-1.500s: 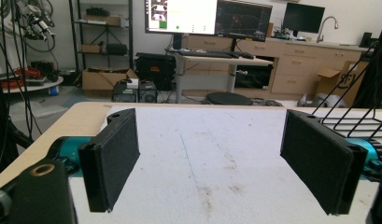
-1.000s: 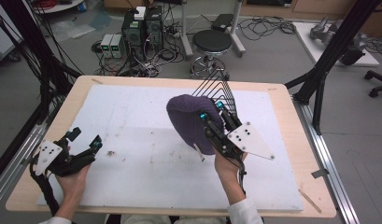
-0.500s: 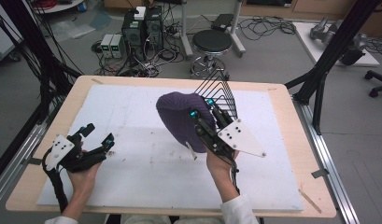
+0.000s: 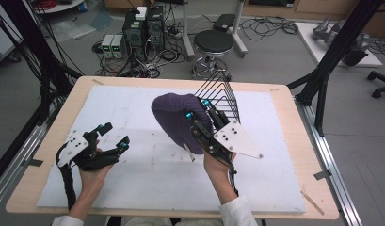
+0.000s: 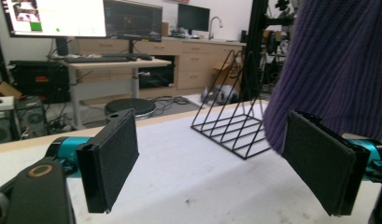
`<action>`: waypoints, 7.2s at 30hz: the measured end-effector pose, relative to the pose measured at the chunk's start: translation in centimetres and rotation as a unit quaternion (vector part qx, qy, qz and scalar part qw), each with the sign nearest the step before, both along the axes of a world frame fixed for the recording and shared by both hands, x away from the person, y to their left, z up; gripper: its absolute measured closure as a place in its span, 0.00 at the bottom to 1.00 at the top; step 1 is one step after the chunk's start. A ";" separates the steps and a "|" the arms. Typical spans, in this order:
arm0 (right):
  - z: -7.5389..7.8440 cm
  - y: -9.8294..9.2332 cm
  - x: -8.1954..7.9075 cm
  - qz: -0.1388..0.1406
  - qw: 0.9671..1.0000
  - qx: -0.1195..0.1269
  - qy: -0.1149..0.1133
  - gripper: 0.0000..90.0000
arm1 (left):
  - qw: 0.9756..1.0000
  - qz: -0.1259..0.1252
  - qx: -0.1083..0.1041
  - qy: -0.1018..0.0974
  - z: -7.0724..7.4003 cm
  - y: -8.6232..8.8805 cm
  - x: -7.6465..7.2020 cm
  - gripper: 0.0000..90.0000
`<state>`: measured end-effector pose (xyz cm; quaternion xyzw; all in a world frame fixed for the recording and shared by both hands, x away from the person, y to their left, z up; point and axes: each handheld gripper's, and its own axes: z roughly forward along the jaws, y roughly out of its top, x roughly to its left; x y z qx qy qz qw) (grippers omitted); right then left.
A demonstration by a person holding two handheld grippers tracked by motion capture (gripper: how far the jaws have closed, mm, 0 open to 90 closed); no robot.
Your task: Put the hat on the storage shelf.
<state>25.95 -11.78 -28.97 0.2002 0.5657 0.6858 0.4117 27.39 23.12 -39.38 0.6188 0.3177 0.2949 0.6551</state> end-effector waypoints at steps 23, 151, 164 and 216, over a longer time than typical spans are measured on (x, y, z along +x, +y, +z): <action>0.4 1.9 -0.6 0.034 0.999 0.005 -0.006 0.77 | 0.995 -0.099 0.005 0.010 0.6 -7.7 1.9 0.30; 8.8 -12.1 11.9 -0.171 0.985 0.010 -0.021 0.83 | 0.996 -0.083 -0.041 -0.020 8.5 -22.7 15.5 0.91; 4.3 -12.0 13.2 -0.169 0.985 0.007 0.039 0.83 | 0.997 -0.068 -0.026 0.011 4.0 -22.1 15.3 0.91; -3.7 -11.4 14.7 -0.173 0.972 -0.039 0.151 0.47 | 0.990 -0.048 0.036 0.125 -4.0 -20.6 15.6 0.74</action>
